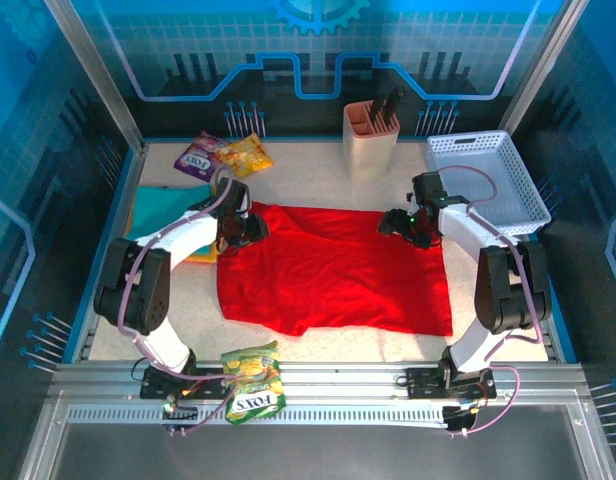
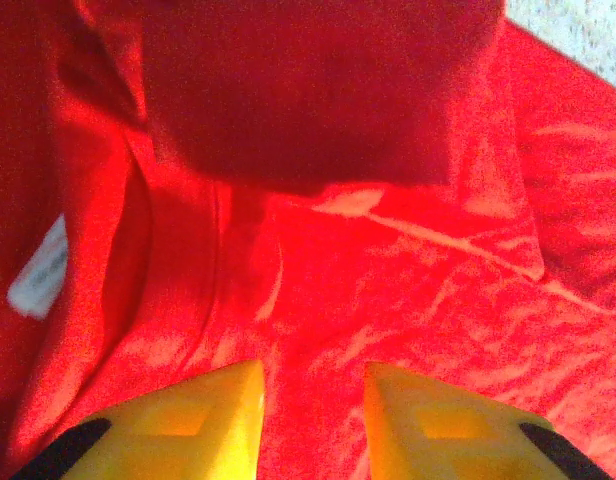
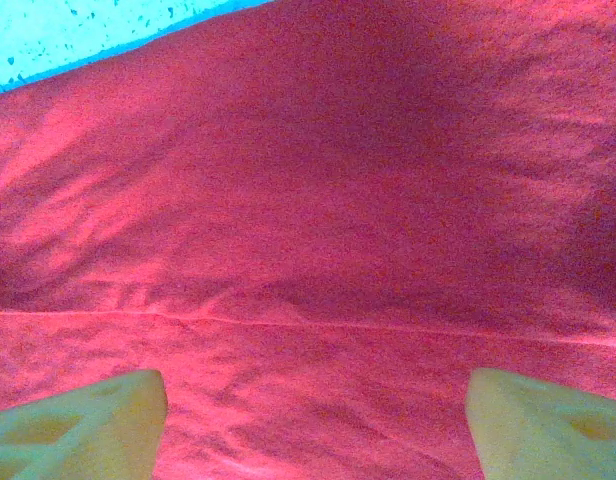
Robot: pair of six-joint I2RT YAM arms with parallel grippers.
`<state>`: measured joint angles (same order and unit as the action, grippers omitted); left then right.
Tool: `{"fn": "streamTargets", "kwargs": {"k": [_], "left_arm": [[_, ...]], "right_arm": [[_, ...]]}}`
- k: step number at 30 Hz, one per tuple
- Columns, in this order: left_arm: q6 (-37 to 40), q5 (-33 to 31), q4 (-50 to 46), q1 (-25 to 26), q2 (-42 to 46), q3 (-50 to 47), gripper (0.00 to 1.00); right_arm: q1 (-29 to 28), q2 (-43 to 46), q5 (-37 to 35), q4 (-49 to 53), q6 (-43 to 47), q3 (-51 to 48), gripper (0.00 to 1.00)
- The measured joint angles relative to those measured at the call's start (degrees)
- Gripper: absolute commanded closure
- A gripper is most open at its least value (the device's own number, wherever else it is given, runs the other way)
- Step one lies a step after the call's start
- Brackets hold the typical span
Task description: Fold and stack the t-shirts
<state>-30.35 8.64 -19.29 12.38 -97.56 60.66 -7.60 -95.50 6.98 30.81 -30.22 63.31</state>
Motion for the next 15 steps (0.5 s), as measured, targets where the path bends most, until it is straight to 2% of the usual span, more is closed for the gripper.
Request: {"fn": "streamTargets", "kwargs": {"k": [5,15], "left_arm": [[-1.2,0.2,5.4,-1.0,-3.9,0.0,0.70],[-2.4,0.2,8.5,-1.1,-7.6,1.5,0.69]], "right_arm": [[-0.4,-0.2,0.2,0.0,-0.1,0.0,0.22],[-0.4,-0.5,0.6,0.0,-0.2,0.0,0.22]]}}
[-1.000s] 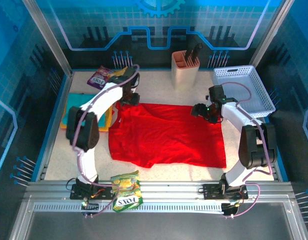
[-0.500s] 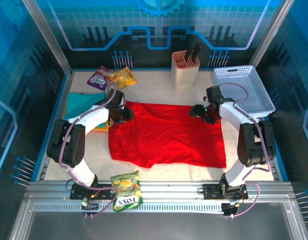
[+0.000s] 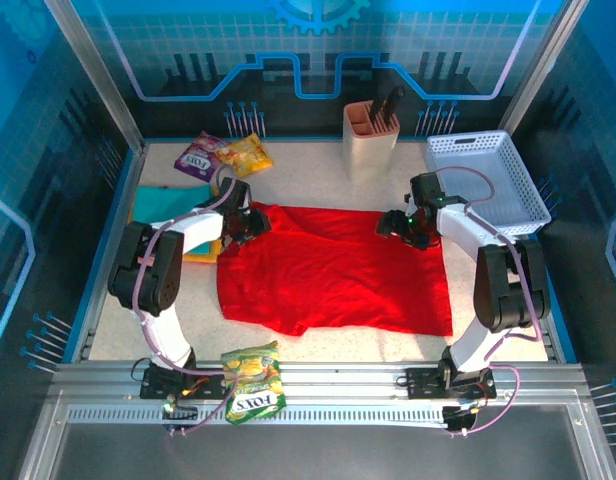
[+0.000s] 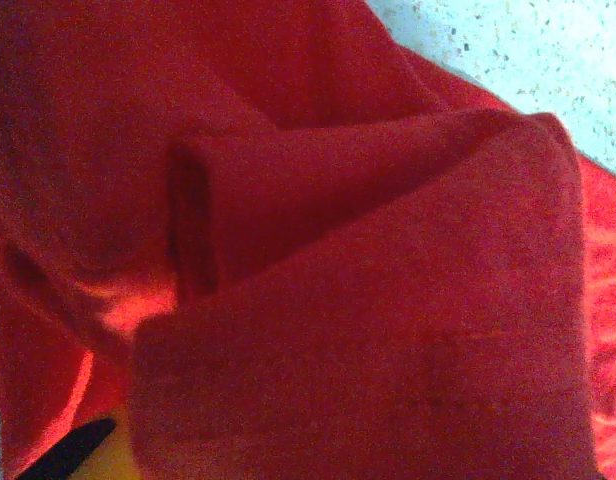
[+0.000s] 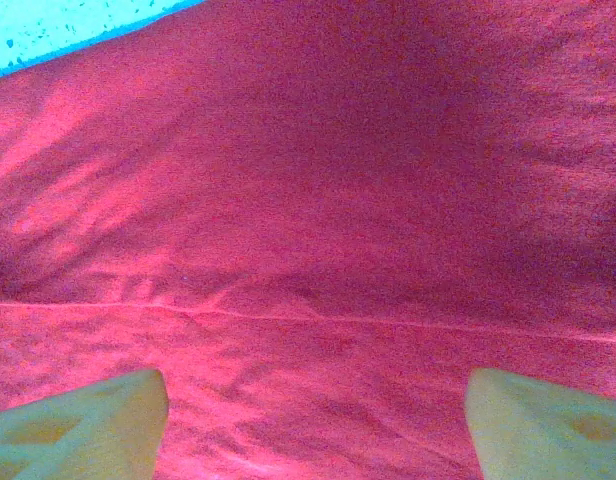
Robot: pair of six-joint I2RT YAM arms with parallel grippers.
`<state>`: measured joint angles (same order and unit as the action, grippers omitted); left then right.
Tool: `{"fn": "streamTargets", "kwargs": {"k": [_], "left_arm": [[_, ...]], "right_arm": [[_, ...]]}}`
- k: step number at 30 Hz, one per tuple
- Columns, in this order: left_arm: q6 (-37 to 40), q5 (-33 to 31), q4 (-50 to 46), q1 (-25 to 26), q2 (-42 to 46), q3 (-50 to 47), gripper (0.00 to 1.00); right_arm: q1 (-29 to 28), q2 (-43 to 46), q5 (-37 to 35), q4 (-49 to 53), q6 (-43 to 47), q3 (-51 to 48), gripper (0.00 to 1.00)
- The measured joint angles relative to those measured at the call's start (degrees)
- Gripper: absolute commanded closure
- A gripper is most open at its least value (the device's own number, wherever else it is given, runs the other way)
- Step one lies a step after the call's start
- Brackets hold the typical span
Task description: Fold and stack the t-shirts
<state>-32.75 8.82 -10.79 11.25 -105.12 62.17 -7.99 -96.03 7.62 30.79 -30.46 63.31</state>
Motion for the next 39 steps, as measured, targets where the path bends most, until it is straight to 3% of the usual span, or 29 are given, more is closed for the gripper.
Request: {"fn": "streamTargets", "kwargs": {"k": [17,27,39], "left_arm": [[-0.8,-0.6,0.4,-0.5,-2.8,2.3,0.84],[-1.3,-0.9,0.3,-0.6,-3.4,2.4,0.78],[-1.6,-1.0,-0.1,-0.6,-3.7,3.4,0.98]], "right_arm": [[0.0,0.0,0.0,0.0,0.0,0.0,0.22],[0.0,0.0,0.0,0.0,0.0,0.0,0.23],[0.0,0.0,0.2,0.1,0.1,0.0,0.24]]}}
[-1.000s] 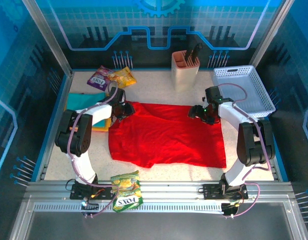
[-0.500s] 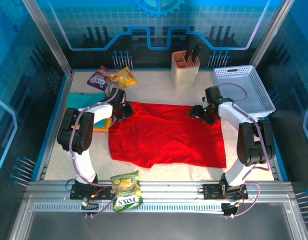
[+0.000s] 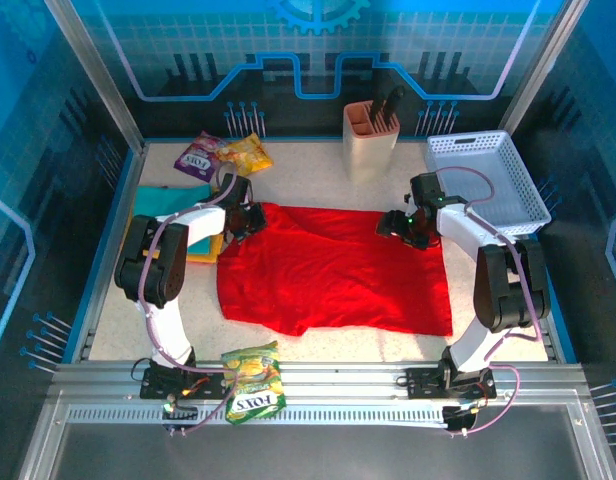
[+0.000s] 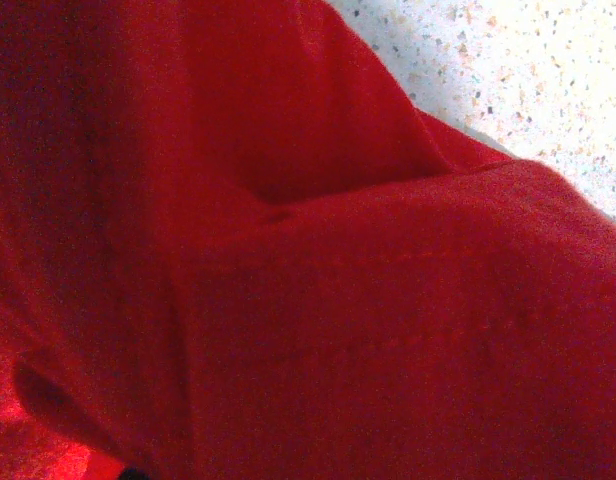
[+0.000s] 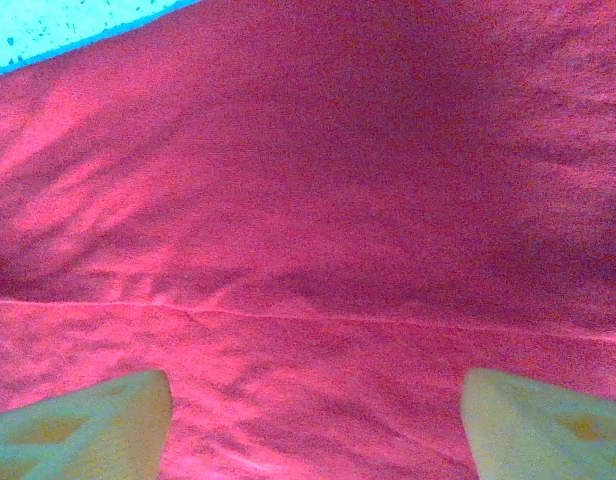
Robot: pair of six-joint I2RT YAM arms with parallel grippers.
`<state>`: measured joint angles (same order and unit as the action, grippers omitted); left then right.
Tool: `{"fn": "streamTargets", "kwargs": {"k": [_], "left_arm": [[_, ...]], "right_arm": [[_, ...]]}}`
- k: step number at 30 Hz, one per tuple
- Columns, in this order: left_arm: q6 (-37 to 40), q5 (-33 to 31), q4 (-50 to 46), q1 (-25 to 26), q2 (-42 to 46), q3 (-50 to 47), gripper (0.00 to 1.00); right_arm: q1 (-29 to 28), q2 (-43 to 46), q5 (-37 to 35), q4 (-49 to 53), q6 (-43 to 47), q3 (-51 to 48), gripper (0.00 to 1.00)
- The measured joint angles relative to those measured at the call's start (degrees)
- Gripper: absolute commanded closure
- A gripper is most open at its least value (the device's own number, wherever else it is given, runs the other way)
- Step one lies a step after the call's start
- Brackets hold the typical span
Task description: Fold and stack the t-shirts
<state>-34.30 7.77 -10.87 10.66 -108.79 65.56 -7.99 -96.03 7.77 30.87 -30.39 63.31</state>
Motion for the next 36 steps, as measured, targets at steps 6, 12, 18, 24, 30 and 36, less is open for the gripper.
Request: {"fn": "streamTargets", "kwargs": {"k": [6,12,18,24,30,36], "left_arm": [[0.0,0.0,-0.8,0.0,0.1,0.0,1.00],[-0.5,0.0,-0.8,0.0,3.9,-3.1,1.00],[-2.8,0.0,-2.1,0.9,10.8,-7.0,1.00],[-7.7,-0.5,-3.5,4.9,19.3,-13.0,1.00],[-15.3,-4.6,-6.0,13.7,26.5,-17.7,1.00],[-22.9,-9.6,-9.7,20.9,30.2,-19.4,1.00]], "right_arm": [[0.0,0.0,0.0,0.0,0.0,0.0,0.24],[0.0,0.0,0.0,0.0,0.0,0.0,0.24],[0.0,0.0,0.0,0.0,0.0,0.0,0.24],[0.0,0.0,0.0,0.0,0.0,0.0,0.24],[0.0,0.0,0.2,-1.1,0.0,-0.8,0.25],[0.0,0.0,0.3,-2.1,-0.2,-2.8,0.25]]}}
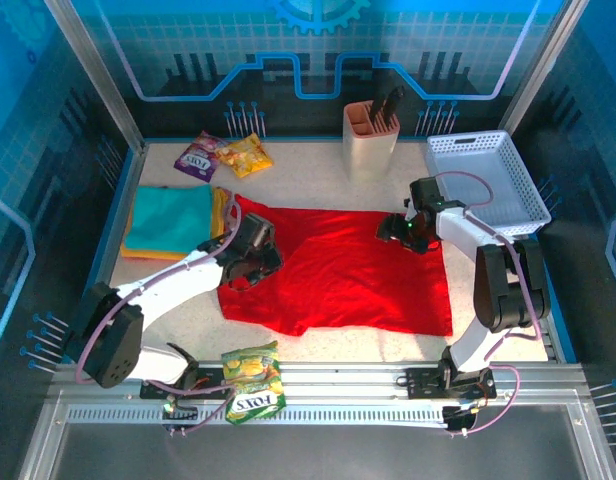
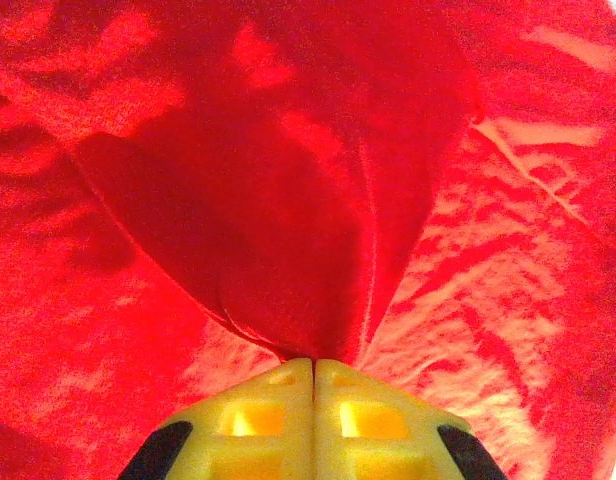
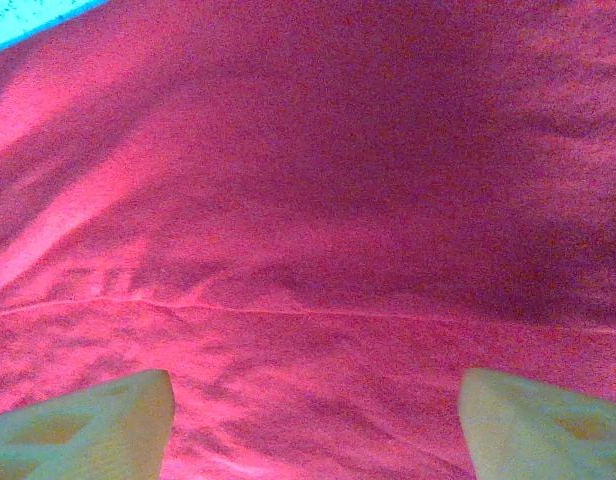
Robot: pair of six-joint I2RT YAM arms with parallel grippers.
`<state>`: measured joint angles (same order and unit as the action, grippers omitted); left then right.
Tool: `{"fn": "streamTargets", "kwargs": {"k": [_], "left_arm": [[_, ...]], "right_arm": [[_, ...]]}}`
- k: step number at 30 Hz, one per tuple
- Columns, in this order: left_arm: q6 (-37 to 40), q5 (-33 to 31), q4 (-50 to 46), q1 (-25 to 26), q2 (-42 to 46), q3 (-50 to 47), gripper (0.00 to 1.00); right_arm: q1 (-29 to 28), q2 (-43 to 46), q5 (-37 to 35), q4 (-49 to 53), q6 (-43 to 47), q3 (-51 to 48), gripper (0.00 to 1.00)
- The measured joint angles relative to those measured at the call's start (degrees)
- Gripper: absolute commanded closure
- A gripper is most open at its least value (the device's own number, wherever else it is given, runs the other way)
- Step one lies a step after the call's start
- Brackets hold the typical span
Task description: Fold and stack the t-shirts
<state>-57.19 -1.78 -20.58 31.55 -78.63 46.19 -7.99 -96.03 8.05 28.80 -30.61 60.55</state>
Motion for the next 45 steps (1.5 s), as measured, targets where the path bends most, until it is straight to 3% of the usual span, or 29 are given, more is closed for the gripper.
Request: {"fn": "streamTargets", "kwargs": {"k": [1,6,11,15,20,23,26,31,36,40,45], "left_arm": [[-1.2,-0.8,-0.5,0.6,0.5,-0.9,1.00],[-2.3,-3.1,-3.6,1.5,0.7,-2.8,0.50],[4.4,-3.7,-10.2,0.5,-1.2,2.4,0.43],[11.3,-3.5,-12.5,-3.2,-2.4,9.0,0.53],[17.3,-0.8,-11.5,-13.2,-3.8,8.0,0.71],[19.6,-0.3,-11.4,-16.4,-7.3,7.6,0.70],[20.5,0.6,-10.2,-16.8,-10.6,7.5,0.60],[20.0,1.7,-7.3,-16.8,-14.6,7.5,0.59],[19.5,1.6,-5.4,-16.8,-16.5,7.5,0.74],[19.3,1.5,-4.9,-16.9,-16.7,7.6,0.97],[19.9,1.0,-8.2,-16.9,-16.3,9.3,1.00]], "right_arm": [[0.0,0.0,0.0,-0.2,0.0,-0.3,0.25],[0.0,0.0,0.2,-0.5,0.0,-0.7,0.25],[-0.2,0.0,0.1,-0.8,0.0,-0.7,0.25],[-1.3,0.0,-0.1,-0.8,0.0,-0.7,0.24],[-2.4,0.0,-0.1,-0.7,0.0,-0.6,0.24],[-2.5,0.0,-0.1,-0.6,0.0,-0.5,0.24],[-2.5,0.0,-0.1,-0.1,0.0,-0.5,0.24],[-2.5,0.0,-0.1,0.4,0.0,0.1,0.24],[-2.5,0.0,-0.3,0.9,0.0,0.4,0.24],[-2.5,0.0,-0.5,1.2,0.1,0.8,0.25],[-2.5,0.0,-0.5,1.4,0.1,0.9,0.25]]}}
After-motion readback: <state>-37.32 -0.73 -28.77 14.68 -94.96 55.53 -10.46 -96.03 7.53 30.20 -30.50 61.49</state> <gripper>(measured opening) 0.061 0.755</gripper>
